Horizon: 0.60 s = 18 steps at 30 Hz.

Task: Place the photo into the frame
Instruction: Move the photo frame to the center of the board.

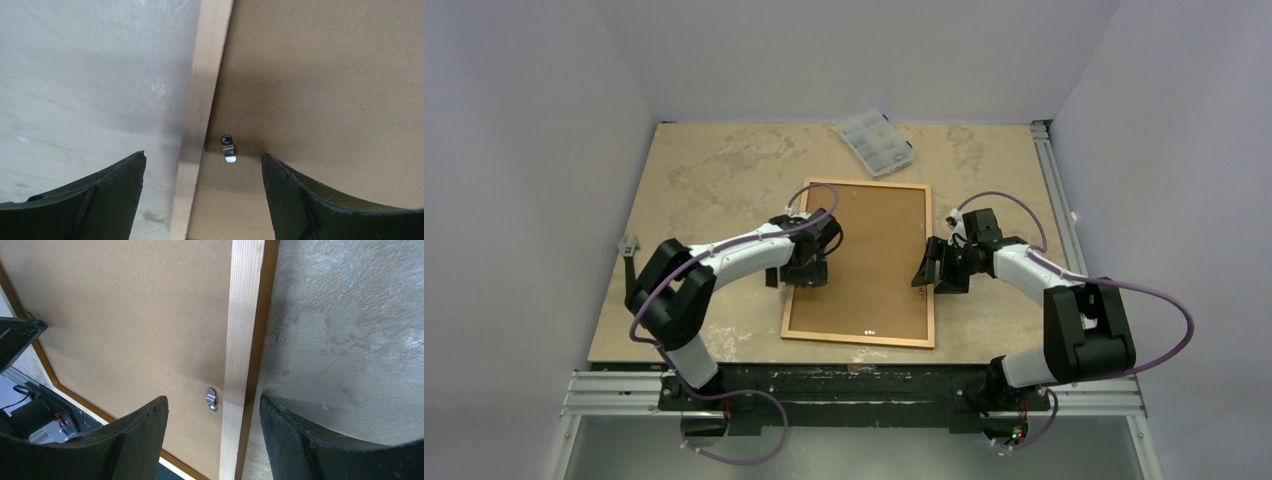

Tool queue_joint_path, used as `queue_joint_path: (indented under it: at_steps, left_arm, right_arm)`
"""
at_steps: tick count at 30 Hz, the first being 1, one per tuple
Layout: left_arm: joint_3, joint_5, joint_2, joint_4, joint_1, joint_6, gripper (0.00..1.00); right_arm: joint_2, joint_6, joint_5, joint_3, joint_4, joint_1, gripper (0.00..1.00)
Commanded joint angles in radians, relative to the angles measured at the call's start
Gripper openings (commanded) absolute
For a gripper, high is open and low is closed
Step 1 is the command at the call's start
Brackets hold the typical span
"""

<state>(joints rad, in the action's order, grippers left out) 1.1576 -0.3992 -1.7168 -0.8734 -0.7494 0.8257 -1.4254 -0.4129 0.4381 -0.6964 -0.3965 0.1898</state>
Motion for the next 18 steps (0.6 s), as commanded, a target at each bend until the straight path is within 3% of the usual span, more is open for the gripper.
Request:
queue_joint_path:
  at_steps: [1,13,18]
  left_arm:
    - [-0.196,0.238,0.135,0.277,0.116,-0.024,0.82]
    - [-0.44,0.475,0.277,0.492,0.158,0.023,0.76]
    - [-0.494,0.475,0.375,0.452,0.15,0.044,0.74]
  right_arm:
    - [-0.001,0.039,-0.061,-0.017,-0.028,0.006,0.67]
    - [-0.039,-0.01,-0.114,-0.046,-0.037,0.165,0.66]
    - [-0.016,-0.041,-0.132,-0.035,-0.041,0.232,0.65]
